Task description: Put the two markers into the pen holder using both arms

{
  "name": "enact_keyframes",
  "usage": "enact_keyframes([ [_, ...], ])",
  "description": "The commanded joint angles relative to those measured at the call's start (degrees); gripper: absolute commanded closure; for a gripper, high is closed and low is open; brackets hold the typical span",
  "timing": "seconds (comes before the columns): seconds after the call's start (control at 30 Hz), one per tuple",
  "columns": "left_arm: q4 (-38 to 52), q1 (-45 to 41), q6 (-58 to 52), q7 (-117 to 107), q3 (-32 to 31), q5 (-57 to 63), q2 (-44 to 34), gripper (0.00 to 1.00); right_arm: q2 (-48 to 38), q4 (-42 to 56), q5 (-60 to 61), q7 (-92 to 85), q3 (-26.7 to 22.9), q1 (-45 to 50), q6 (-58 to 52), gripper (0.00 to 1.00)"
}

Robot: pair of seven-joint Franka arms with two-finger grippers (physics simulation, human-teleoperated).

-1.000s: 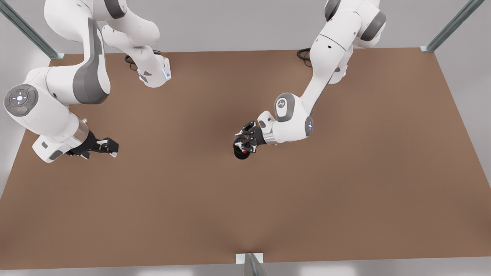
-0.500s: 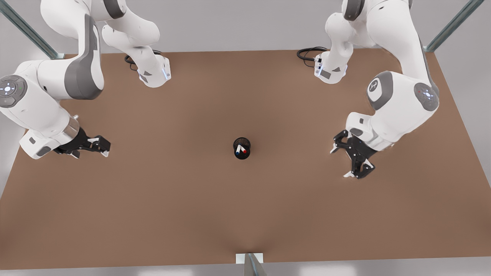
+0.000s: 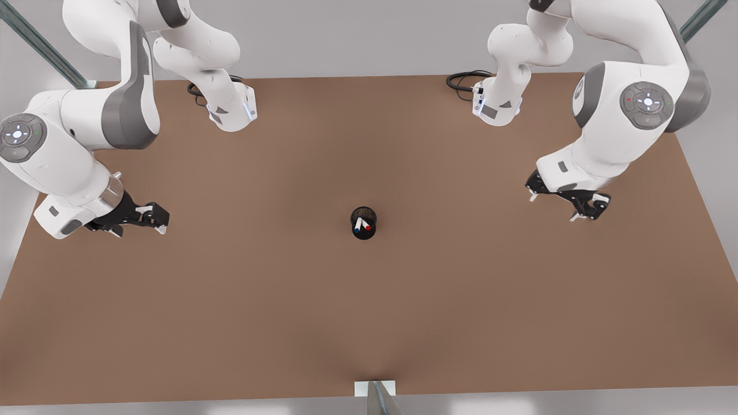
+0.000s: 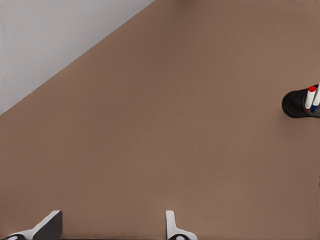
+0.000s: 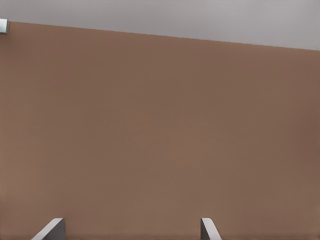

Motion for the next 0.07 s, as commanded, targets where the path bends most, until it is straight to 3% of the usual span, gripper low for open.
enact_keyframes([
  [0.0,0.0,0.0,-1.3,-33.8,-0.3,0.4,0.1,0.0,-0.1,0.0,0.0,-0.4,0.0,0.0,-0.1,0.0],
  [0.03,0.0,0.1,-1.3,-33.8,-0.3,0.4,0.3,0.0,-0.1,0.0,0.0,-0.4,0.0,-0.1,-0.4,0.0],
])
